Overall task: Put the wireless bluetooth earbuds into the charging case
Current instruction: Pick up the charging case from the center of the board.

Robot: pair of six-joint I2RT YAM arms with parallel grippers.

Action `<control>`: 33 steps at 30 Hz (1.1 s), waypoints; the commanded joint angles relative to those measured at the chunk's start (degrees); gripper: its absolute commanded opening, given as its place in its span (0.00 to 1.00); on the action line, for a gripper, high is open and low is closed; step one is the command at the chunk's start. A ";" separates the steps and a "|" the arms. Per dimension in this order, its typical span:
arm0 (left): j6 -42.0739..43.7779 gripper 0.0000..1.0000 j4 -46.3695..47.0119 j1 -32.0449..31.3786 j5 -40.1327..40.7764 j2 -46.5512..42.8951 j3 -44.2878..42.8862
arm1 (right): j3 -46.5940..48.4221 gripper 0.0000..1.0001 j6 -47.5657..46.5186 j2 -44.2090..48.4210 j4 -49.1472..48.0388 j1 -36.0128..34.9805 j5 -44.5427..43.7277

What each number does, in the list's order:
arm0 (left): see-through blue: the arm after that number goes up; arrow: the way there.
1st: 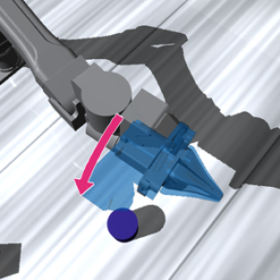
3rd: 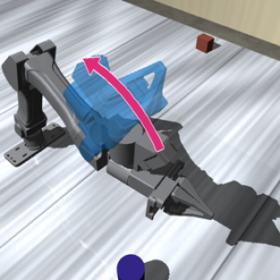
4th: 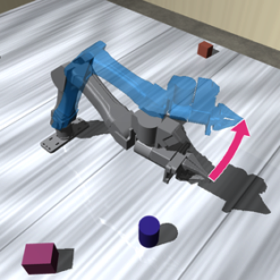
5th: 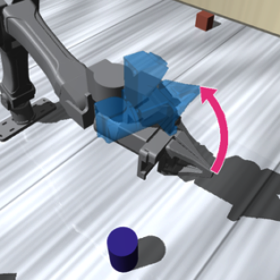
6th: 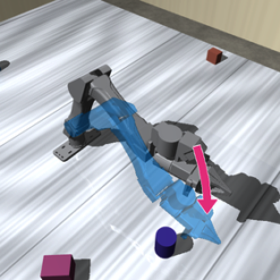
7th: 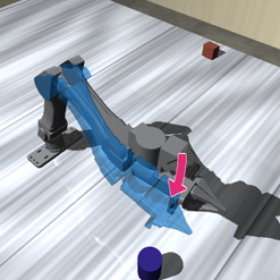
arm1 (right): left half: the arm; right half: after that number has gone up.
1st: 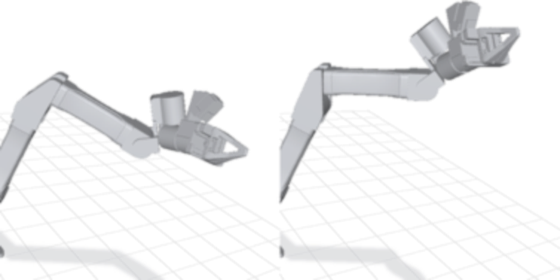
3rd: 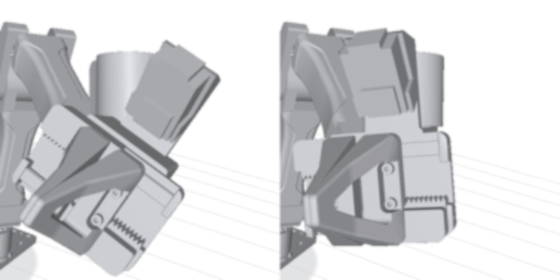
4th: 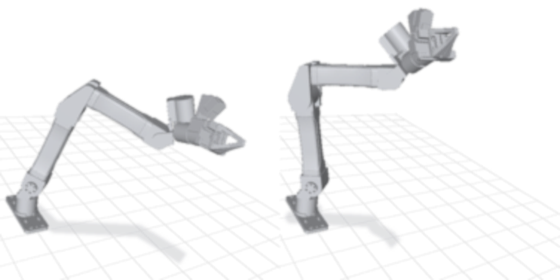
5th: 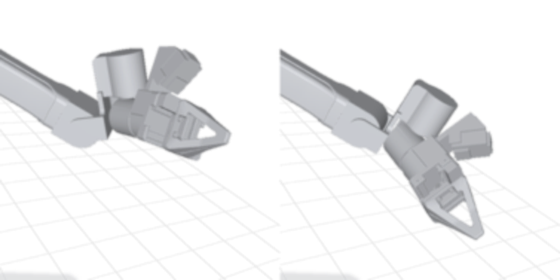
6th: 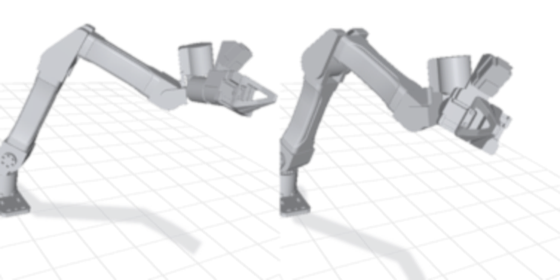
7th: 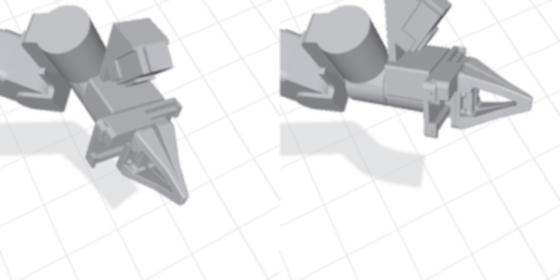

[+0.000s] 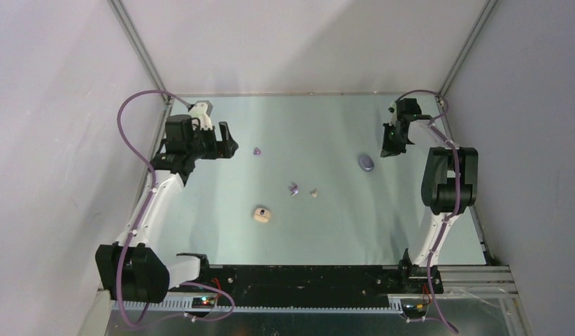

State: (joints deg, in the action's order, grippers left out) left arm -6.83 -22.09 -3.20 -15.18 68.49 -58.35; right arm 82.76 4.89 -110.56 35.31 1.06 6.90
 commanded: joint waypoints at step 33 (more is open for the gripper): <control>-0.15 0.89 4.42 0.17 0.12 -2.04 3.02 | -3.23 0.32 -0.14 2.81 1.53 -10.53 13.06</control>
State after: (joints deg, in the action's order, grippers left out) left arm -7.07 -19.73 -3.20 -15.16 66.96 -55.27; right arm 77.49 7.81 -110.39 34.89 -9.87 15.18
